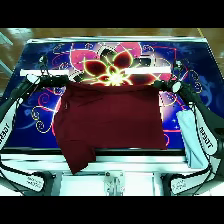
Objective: Fold the shirts.
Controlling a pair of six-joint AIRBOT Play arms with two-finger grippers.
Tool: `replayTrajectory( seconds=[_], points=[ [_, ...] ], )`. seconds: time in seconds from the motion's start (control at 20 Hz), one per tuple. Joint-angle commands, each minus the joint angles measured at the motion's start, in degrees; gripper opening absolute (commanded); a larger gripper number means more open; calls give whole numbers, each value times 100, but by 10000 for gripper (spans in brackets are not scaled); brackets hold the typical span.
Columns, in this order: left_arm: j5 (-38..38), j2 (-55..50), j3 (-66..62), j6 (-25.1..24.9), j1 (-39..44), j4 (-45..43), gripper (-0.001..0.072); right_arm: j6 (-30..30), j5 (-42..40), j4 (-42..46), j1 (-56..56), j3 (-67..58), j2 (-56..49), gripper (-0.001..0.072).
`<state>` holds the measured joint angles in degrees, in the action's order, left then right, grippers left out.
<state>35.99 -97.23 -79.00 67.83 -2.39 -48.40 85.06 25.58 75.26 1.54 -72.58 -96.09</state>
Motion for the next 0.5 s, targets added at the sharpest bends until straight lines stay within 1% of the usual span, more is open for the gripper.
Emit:
replayTrajectory(
  seconds=[0.0,0.05,0.1,0.2,0.3,0.4,0.45],
  points=[
    [1711,-35,-142,553,-382,-345,35,-107,1471,369,225,2,232,73],
    [2245,-48,-140,933,-540,-540,35,-103,1969,354,345,2,260,73],
    [2780,-79,-140,1130,-669,-743,35,-101,2435,245,444,4,243,73],
    [3541,-190,-140,1161,-785,-863,35,-101,3134,-74,560,7,131,73],
    [3908,-317,-101,1252,-715,-868,34,-101,3462,-326,555,9,-20,73],
    [3960,-402,-28,1331,-599,-957,35,-52,3681,-479,514,9,-173,73],
    [3956,-431,-26,1512,-564,-1167,35,9,3753,-474,516,9,-232,74]
  ],
)
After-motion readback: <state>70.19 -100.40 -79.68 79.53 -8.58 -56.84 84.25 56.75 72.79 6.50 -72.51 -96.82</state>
